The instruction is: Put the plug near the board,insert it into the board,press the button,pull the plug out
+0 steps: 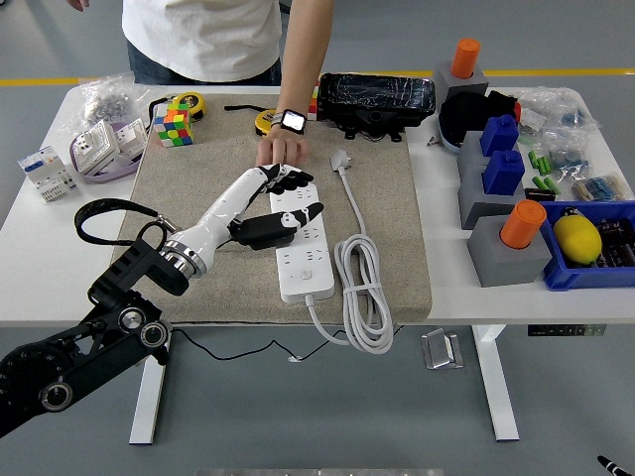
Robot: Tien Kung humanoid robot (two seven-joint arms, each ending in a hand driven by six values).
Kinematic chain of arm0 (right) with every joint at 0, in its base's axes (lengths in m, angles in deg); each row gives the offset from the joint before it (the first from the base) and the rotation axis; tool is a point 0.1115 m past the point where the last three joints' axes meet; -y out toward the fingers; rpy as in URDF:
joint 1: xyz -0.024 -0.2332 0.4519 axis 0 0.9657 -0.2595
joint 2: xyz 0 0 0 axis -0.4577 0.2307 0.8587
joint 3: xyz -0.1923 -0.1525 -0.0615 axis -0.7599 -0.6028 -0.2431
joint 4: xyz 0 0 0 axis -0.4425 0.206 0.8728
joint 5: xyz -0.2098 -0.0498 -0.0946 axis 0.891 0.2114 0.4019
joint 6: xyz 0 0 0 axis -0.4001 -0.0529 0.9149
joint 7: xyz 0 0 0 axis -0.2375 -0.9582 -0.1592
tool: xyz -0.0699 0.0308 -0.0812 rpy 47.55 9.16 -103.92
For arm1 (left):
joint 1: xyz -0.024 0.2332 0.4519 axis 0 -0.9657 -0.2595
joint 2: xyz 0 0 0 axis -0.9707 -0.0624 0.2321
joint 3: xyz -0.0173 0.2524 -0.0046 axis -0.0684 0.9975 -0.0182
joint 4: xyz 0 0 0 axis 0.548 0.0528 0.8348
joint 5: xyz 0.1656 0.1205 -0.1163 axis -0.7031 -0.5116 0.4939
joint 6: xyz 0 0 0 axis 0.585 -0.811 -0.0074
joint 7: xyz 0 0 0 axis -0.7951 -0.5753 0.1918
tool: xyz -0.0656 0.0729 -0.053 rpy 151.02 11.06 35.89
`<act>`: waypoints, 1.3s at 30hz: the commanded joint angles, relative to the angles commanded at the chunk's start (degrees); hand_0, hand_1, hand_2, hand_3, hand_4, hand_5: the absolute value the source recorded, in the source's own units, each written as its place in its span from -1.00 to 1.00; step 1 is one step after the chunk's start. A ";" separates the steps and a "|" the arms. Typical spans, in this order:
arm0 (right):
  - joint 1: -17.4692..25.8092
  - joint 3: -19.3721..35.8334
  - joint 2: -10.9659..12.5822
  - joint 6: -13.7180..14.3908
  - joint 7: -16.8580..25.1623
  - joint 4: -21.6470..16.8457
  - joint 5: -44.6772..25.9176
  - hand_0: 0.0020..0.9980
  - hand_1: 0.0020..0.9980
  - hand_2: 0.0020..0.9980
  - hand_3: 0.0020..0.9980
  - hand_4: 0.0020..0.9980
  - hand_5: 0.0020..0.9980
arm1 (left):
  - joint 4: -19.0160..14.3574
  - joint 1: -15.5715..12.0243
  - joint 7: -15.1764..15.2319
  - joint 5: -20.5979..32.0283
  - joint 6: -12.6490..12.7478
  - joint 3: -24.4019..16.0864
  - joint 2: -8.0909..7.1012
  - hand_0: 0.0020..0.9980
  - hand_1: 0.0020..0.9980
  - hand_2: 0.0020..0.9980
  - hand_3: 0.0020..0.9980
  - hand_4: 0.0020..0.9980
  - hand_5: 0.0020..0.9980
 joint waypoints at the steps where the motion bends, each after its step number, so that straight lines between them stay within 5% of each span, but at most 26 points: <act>1: 0.01 0.00 0.00 0.00 0.01 -0.01 -0.01 0.23 0.34 0.28 0.15 0.96 0.17 | -0.66 -0.17 -1.00 -0.15 -1.10 -0.38 -0.16 -0.17 0.11 0.15 0.37 0.59 0.05; 2: -0.01 0.00 0.01 0.01 0.00 0.01 0.00 0.23 0.34 0.28 0.15 0.96 0.17 | -1.30 -0.33 -2.12 -0.43 -2.33 -0.73 -0.33 -0.61 -0.59 -0.47 0.33 0.54 -0.49; 7: -0.18 -0.22 0.08 0.02 -0.01 0.00 -0.03 0.23 0.34 0.28 0.15 0.96 0.17 | -3.41 -1.03 -9.24 -2.85 -10.17 -1.94 -1.25 -0.61 -0.59 -0.47 0.33 0.54 -0.49; 8: -0.21 -0.31 0.10 0.02 -0.01 0.00 -0.03 0.23 0.34 0.28 0.15 0.96 0.17 | -3.66 -1.09 -11.43 -3.45 -12.48 -2.05 -1.44 -0.79 -0.84 -0.70 0.50 0.12 -1.00; 13: -0.32 -0.64 0.17 0.00 -0.01 -0.02 -0.13 0.23 0.34 0.28 0.15 0.96 0.17 | -3.79 -0.66 -17.71 -4.06 -19.29 -1.03 -2.04 -0.79 -0.84 -0.70 0.50 0.12 -1.00; 14: -0.35 -0.71 0.20 0.00 -0.01 -0.02 -0.14 0.22 0.33 0.28 0.15 0.96 0.17 | -3.66 -0.48 -18.05 -4.05 -19.70 -0.61 -2.07 -0.83 -0.87 -0.73 0.77 0.49 -1.00; 39: -0.67 -1.34 0.62 -0.03 -0.02 -0.10 -0.41 0.23 0.34 0.28 0.15 0.96 0.17 | 3.54 4.19 -20.32 -2.23 -22.45 7.01 0.34 -0.86 -0.87 -0.73 0.76 0.50 -1.00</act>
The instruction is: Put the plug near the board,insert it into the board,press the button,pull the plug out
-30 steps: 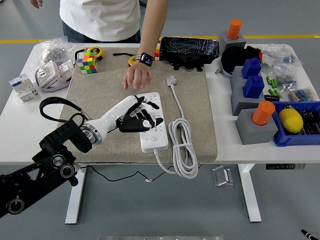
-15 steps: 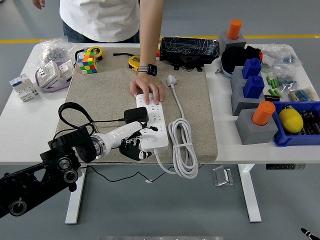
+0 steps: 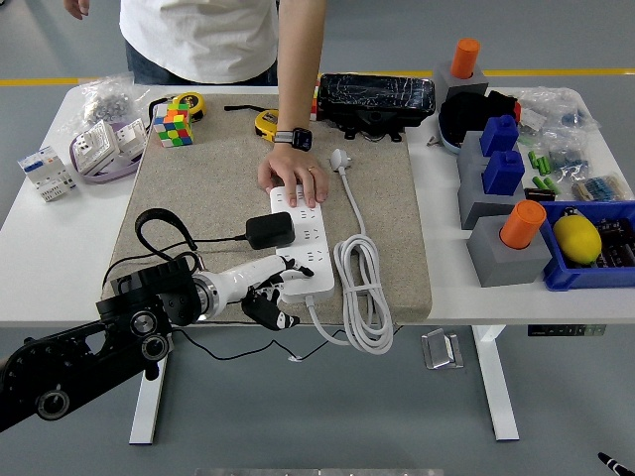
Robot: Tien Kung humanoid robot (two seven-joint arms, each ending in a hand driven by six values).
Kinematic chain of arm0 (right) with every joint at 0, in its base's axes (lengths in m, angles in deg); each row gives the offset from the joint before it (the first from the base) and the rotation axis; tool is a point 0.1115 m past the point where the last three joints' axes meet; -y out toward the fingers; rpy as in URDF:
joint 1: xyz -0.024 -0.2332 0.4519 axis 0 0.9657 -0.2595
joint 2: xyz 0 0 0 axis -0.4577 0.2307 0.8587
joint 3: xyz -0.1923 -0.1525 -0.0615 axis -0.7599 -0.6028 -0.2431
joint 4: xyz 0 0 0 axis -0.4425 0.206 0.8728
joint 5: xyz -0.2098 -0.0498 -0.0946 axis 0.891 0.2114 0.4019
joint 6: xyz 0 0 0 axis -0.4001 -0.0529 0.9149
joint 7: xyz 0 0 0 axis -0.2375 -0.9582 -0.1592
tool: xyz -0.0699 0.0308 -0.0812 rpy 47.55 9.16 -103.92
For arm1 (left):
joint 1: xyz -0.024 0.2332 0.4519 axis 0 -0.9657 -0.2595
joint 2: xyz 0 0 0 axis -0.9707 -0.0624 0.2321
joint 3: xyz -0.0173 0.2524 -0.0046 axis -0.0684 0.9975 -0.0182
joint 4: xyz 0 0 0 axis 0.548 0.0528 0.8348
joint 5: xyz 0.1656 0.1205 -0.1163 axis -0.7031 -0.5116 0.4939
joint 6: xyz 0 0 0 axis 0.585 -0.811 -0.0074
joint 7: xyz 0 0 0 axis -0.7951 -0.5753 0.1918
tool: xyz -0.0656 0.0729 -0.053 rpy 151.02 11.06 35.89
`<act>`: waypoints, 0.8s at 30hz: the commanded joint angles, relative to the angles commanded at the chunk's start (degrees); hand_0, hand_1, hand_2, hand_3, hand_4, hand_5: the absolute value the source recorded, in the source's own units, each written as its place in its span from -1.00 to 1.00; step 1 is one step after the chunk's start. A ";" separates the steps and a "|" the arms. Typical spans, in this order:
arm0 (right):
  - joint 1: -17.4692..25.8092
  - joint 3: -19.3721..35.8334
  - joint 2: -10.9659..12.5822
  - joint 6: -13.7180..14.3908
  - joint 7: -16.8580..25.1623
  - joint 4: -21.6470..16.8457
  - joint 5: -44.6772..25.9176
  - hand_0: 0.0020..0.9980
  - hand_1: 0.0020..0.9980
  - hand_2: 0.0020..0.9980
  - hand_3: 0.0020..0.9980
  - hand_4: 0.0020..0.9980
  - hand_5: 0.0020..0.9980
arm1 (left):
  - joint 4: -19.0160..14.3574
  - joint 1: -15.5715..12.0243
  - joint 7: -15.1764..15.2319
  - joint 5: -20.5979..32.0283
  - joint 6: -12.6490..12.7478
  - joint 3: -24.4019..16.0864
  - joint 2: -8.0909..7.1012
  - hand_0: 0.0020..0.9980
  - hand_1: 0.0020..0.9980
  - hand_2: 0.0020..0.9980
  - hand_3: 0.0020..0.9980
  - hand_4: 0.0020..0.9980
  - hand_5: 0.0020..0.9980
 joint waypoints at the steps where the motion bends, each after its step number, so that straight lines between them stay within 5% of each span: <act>1: -0.03 0.02 0.02 0.00 -0.01 -0.03 0.01 0.23 0.34 0.28 0.15 0.96 0.17 | 0.19 0.03 -0.20 -0.13 -0.08 -0.03 0.05 -0.86 -0.87 -0.73 0.76 0.50 -1.00; 16: 0.25 0.77 -0.27 0.01 -0.04 -0.32 0.29 0.23 0.34 0.28 0.15 0.96 0.17 | 0.74 -1.10 -0.02 0.33 -0.03 -0.59 -0.33 -0.86 -0.86 -0.73 0.71 0.49 -1.00; 17: 0.27 0.80 -0.28 0.01 -0.03 -0.32 0.29 0.23 0.34 0.28 0.15 0.96 0.17 | 0.32 -1.23 1.39 1.20 0.72 -1.03 -0.35 -0.85 -0.86 -0.71 0.54 0.18 -1.00; 22: 0.27 0.74 -0.29 0.02 -0.03 -0.28 0.29 0.23 0.34 0.28 0.15 0.96 0.17 | -0.09 -1.44 9.04 5.94 5.30 -2.36 -0.37 -0.85 -0.86 -0.71 0.54 0.18 -1.00; 23: 0.27 0.76 -0.31 0.02 -0.03 -0.26 0.28 0.23 0.34 0.28 0.15 0.96 0.17 | 0.07 -1.48 10.81 6.73 6.65 -2.36 -0.36 -0.69 -0.77 -0.54 0.18 0.49 -0.73; 24: 0.29 0.81 -0.36 0.04 -0.02 -0.23 0.26 0.23 0.34 0.28 0.15 0.96 0.17 | 0.33 -1.52 12.51 7.54 8.08 -2.27 -0.33 -0.69 -0.77 -0.54 0.18 0.49 -0.73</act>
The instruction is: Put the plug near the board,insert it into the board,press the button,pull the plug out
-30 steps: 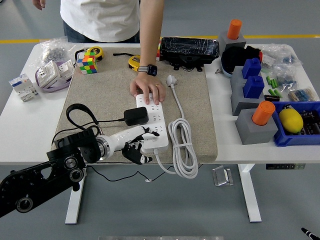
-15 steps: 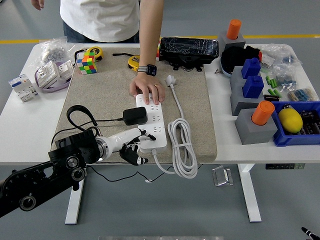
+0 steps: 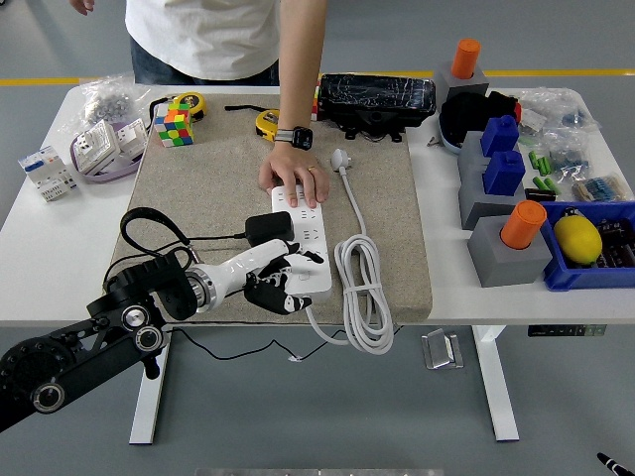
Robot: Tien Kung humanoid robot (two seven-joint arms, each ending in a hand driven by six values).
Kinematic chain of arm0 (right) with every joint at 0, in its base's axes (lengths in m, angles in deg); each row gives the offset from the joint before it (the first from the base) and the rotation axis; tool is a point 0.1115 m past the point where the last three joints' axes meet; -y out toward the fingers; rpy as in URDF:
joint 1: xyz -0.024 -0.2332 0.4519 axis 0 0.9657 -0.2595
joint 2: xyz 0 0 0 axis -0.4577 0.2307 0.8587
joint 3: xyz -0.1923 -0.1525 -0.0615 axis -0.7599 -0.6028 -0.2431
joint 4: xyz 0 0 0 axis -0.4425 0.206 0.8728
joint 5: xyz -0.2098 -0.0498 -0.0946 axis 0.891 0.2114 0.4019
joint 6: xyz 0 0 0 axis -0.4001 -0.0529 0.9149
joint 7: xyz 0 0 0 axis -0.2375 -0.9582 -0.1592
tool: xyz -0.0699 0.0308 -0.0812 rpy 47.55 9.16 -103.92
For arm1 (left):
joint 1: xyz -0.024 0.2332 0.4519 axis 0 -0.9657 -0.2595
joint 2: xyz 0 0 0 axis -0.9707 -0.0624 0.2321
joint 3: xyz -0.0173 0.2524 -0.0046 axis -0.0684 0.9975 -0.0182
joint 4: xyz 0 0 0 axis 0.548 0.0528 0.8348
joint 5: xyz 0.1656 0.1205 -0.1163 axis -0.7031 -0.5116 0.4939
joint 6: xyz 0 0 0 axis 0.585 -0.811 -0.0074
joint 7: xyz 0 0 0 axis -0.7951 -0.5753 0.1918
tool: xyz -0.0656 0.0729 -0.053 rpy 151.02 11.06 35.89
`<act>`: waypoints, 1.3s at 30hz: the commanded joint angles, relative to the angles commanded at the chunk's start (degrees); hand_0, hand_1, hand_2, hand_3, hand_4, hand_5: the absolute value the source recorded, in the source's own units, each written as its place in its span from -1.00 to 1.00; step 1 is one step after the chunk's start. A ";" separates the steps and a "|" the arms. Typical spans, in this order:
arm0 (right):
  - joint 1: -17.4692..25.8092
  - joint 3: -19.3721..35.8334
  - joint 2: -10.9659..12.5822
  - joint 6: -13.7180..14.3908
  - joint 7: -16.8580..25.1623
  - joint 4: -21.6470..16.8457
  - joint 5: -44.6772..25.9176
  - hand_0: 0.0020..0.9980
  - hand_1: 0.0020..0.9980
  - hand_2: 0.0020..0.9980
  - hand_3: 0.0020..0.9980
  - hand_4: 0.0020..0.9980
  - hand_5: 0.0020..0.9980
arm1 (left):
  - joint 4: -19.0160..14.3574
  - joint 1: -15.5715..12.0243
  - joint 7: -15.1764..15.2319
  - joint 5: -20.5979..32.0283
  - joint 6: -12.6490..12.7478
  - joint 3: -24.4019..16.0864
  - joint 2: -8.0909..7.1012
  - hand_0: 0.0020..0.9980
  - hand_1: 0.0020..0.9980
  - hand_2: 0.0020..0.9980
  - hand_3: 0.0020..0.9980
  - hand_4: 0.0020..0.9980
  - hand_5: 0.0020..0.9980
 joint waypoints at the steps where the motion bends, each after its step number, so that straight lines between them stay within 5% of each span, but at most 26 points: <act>1: 0.02 0.02 -0.05 -0.02 0.00 0.01 -0.01 0.23 0.34 0.28 0.15 0.96 0.17 | 0.46 -0.07 1.70 0.96 1.58 0.21 0.03 -0.69 -0.77 -0.54 0.18 0.49 -0.73; 4: 0.05 0.10 -0.16 -0.01 0.00 0.06 -0.05 0.23 0.34 0.28 0.15 0.96 0.17 | 1.99 -0.33 7.00 4.64 7.13 1.01 0.10 -0.69 -0.77 -0.54 0.18 0.49 -0.73; 5: 0.07 0.12 -0.17 -0.01 0.00 0.09 -0.06 0.23 0.34 0.28 0.15 0.96 0.17 | 2.50 -0.45 8.54 5.90 8.79 1.27 0.14 -0.53 -0.53 -0.33 0.04 0.53 -0.62; 8: 0.12 0.10 -0.21 -0.01 0.01 0.15 -0.09 0.23 0.34 0.28 0.15 0.96 0.17 | 3.54 -0.95 11.89 9.10 12.60 1.47 0.22 -0.53 -0.53 -0.33 0.04 0.53 -0.62; 19: 0.11 0.10 -0.16 -0.02 0.02 0.06 0.01 0.23 0.34 0.28 0.15 0.96 0.17 | 3.44 -1.59 11.30 8.55 12.89 0.59 0.04 -0.53 -0.49 -0.23 0.03 0.53 -0.52; 22: 0.08 0.19 -0.15 -0.01 0.01 0.07 0.02 0.23 0.34 0.28 0.15 0.96 0.17 | 3.14 -1.57 9.40 7.16 11.60 0.39 0.03 -0.53 -0.49 -0.23 0.03 0.53 -0.52; 23: 0.09 0.21 -0.15 -0.02 0.01 0.08 0.01 0.23 0.34 0.28 0.15 0.97 0.17 | 2.94 -1.57 8.49 6.15 10.65 0.27 -0.01 -0.63 -0.73 -0.53 0.16 0.55 -0.55; 28: 0.12 0.26 -0.09 -0.01 -0.01 0.11 0.00 0.23 0.34 0.28 0.15 0.97 0.17 | 0.85 -1.56 1.22 -1.17 3.59 -0.68 -0.26 -0.63 -0.73 -0.53 0.16 0.55 -0.55; 29: 0.12 0.25 -0.08 -0.02 -0.01 0.11 0.01 0.23 0.34 0.28 0.15 0.96 0.17 | 0.42 -1.56 -0.15 -2.06 2.40 -0.86 -0.28 -0.81 -0.87 -0.68 0.45 0.23 -0.94; 32: 0.12 0.19 -0.07 -0.03 -0.01 0.09 0.01 0.23 0.34 0.28 0.15 0.96 0.17 | -0.81 -1.51 -4.45 -3.90 -1.14 -1.30 -0.35 -0.81 -0.87 -0.68 0.45 0.23 -0.94; 34: 0.12 0.21 -0.09 -0.04 -0.01 0.07 0.01 0.23 0.34 0.28 0.15 0.96 0.17 | -1.29 -1.47 -6.69 -4.66 -2.71 -1.31 -0.40 -0.81 -0.87 -0.68 0.45 0.23 -0.94; 35: 0.15 0.21 -0.10 -0.04 -0.01 0.07 0.02 0.23 0.33 0.28 0.15 0.97 0.17 | -1.41 -1.47 -7.50 -5.05 -3.25 -1.28 -0.40 -0.84 -0.87 -0.70 0.73 0.32 -1.00; 39: 0.24 0.15 -0.12 -0.05 -0.02 0.12 0.00 0.23 0.33 0.28 0.15 0.97 0.17 | -1.49 -1.53 -9.04 -5.69 -4.40 -1.15 -0.39 -0.84 -0.87 -0.70 0.73 0.32 -1.00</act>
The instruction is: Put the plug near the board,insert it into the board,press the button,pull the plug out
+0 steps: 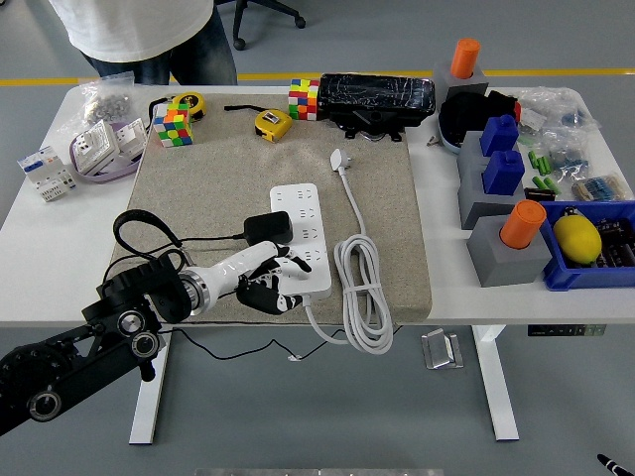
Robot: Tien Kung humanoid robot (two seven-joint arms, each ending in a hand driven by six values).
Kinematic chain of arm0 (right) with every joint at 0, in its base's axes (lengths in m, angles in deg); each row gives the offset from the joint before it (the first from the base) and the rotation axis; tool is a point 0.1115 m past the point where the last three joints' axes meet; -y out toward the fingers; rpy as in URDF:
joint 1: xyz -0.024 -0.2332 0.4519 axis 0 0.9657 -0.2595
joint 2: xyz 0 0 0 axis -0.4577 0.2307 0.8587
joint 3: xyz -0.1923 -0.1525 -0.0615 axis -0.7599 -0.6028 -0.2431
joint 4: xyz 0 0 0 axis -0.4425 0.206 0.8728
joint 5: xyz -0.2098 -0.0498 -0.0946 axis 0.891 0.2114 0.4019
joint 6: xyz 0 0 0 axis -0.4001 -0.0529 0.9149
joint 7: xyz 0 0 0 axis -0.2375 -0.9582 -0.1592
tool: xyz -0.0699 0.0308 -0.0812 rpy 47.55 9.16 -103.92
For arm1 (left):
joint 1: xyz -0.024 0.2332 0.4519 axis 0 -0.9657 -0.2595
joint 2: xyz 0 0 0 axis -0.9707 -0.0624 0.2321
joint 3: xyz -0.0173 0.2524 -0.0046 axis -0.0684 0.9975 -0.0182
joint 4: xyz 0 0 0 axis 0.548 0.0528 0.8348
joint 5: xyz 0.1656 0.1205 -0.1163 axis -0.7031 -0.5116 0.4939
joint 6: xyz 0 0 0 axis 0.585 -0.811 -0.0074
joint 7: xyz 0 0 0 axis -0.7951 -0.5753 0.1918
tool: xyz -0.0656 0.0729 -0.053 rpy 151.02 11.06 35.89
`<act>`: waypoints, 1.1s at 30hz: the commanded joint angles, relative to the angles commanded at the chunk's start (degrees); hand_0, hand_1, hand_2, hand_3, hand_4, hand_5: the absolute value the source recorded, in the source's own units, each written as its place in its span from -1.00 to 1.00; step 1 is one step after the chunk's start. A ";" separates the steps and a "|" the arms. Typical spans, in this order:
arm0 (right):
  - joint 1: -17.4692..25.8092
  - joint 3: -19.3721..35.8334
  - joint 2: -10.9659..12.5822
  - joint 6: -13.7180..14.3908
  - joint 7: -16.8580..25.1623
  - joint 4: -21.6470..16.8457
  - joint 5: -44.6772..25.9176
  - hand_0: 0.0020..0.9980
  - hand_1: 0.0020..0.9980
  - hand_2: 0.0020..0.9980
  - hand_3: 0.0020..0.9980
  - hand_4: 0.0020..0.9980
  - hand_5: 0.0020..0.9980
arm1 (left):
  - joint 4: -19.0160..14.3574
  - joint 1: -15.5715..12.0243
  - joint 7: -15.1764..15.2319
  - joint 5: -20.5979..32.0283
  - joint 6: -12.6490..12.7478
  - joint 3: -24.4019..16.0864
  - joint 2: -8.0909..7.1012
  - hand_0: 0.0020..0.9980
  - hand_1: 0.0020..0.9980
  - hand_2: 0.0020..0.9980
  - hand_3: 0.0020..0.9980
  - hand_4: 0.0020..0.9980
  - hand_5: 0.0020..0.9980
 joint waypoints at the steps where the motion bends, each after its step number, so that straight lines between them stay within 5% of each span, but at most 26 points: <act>1: -0.01 -0.02 0.02 0.00 0.01 -0.01 0.00 0.23 0.33 0.28 0.15 0.97 0.17 | 0.02 0.02 -0.09 0.06 -0.10 0.04 0.00 -0.84 -0.87 -0.70 0.73 0.32 -1.00; 28: -0.09 0.05 0.09 -0.02 0.01 -0.09 0.00 0.23 0.33 0.28 0.15 0.97 0.17 | 2.84 0.91 -2.06 0.45 -1.71 2.75 0.28 -0.86 -0.86 -0.70 0.68 0.46 -1.00; 33: -0.09 0.12 0.06 -0.02 -0.01 -0.08 0.02 0.23 0.33 0.28 0.15 0.97 0.17 | 2.34 0.70 0.08 1.60 -0.61 1.98 0.34 -0.86 -0.86 -0.69 0.60 0.39 -1.00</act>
